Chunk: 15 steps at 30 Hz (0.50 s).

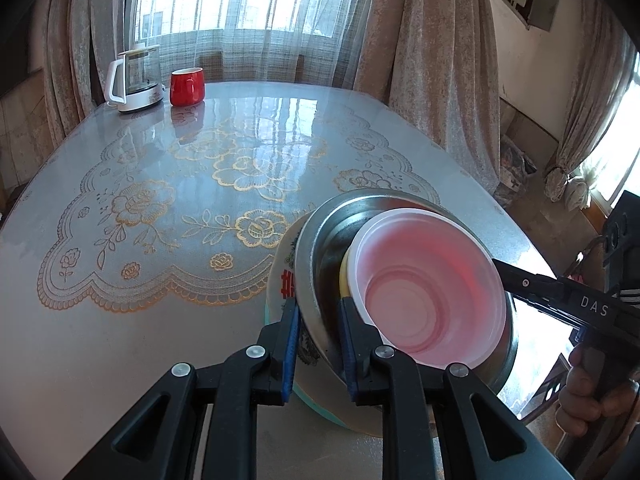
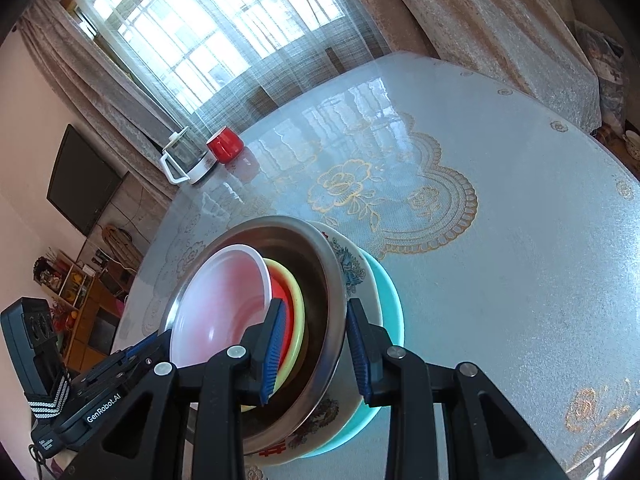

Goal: Organize plates and bowls
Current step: 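Lower the steel basin onto the large white plate of the stack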

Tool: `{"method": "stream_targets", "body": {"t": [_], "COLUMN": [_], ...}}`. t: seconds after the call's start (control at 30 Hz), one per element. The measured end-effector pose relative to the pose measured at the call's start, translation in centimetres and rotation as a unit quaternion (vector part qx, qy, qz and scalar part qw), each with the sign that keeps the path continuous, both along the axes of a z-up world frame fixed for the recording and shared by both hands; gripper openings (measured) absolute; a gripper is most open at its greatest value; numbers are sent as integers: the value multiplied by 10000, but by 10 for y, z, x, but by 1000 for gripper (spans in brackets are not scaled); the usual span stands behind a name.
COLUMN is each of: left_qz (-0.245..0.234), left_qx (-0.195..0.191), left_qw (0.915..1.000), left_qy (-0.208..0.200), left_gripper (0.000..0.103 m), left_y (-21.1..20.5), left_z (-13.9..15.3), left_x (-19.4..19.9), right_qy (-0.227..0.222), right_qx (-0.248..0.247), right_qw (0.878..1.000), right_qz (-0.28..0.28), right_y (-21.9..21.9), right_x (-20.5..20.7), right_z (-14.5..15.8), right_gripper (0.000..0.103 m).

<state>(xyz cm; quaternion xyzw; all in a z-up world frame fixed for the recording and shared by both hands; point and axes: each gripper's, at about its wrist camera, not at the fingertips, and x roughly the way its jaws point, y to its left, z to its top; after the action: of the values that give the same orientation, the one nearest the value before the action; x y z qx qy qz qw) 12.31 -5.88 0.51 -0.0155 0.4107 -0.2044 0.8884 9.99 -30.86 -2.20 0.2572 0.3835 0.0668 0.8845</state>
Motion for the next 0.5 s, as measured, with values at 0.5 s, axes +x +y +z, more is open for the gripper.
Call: {"method": "stream_targets", "body": {"t": [0.5], "left_qz": [75], "left_qx": [-11], "left_qw": [9995], "left_qy": [-296], "left_gripper": [20], "left_y": [5], "left_z": [9], "left_x": [-10], "right_qy": [-25], "right_qx": [-19], "right_qw": [10000], "right_qz": [-37], "right_y": [-2], "right_x": [-12], "right_z": [0], "right_gripper": [32]}}
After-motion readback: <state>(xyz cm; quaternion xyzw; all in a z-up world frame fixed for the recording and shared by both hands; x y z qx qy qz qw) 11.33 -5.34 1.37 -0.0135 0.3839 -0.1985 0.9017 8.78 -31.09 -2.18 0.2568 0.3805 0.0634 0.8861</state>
